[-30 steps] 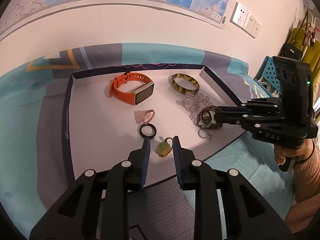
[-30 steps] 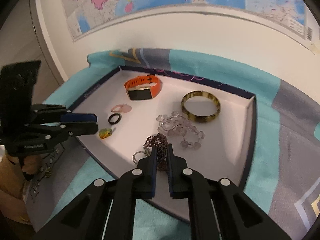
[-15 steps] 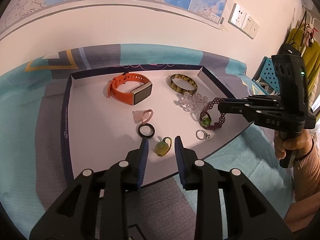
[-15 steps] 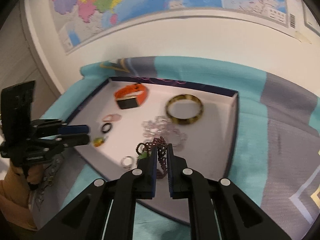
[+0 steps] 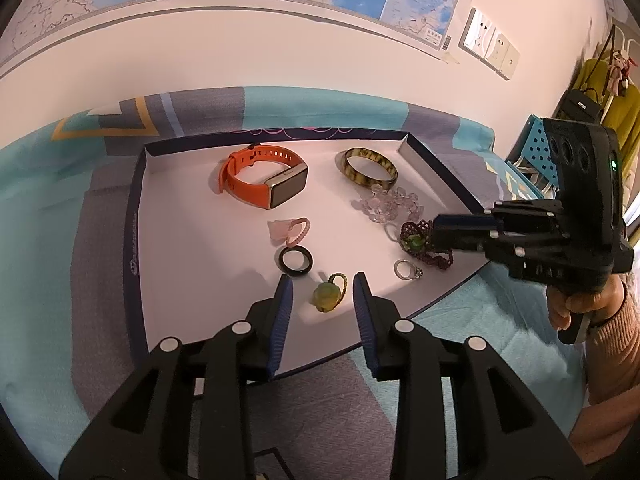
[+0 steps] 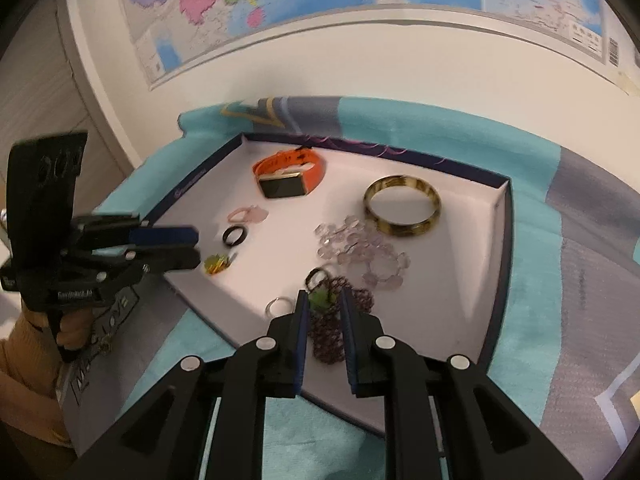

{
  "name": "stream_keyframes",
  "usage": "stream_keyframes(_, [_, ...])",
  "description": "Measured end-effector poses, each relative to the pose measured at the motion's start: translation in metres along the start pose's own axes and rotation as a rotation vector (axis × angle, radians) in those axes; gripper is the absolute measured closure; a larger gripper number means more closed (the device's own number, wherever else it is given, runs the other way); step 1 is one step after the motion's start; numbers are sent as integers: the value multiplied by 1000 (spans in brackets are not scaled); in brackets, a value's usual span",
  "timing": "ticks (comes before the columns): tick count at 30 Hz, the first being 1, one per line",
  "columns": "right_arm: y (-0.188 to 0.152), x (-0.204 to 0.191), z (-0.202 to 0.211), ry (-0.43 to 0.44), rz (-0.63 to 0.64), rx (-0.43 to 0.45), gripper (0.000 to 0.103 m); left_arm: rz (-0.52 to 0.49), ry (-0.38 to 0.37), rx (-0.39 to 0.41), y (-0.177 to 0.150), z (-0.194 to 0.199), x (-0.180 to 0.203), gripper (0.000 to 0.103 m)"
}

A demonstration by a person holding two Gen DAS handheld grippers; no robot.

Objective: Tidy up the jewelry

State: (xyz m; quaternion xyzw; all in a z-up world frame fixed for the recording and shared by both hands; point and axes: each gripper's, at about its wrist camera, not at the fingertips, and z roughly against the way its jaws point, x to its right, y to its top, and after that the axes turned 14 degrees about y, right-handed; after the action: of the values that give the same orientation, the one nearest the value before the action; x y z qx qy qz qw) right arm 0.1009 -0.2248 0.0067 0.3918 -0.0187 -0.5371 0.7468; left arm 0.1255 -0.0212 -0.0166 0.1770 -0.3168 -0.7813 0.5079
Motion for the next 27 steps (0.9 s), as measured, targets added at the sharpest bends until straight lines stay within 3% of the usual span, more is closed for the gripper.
stream_keyframes(4, [7,16,-1,-77,-34,15,87,-2,-3,-1,0,0,0,72])
stream_keyframes(8, [8,21,-10,-91,-40,0,82,-5,-3,-1,-1,-1,1,71])
stream_keyframes(20, [1,12,20,-22,-58,71,81,-3,24,47,1,21,-2,69])
stream_keyframes(27, [-11,-9,29,32,-26,74,80,4,74,46,-16,47,-12,67])
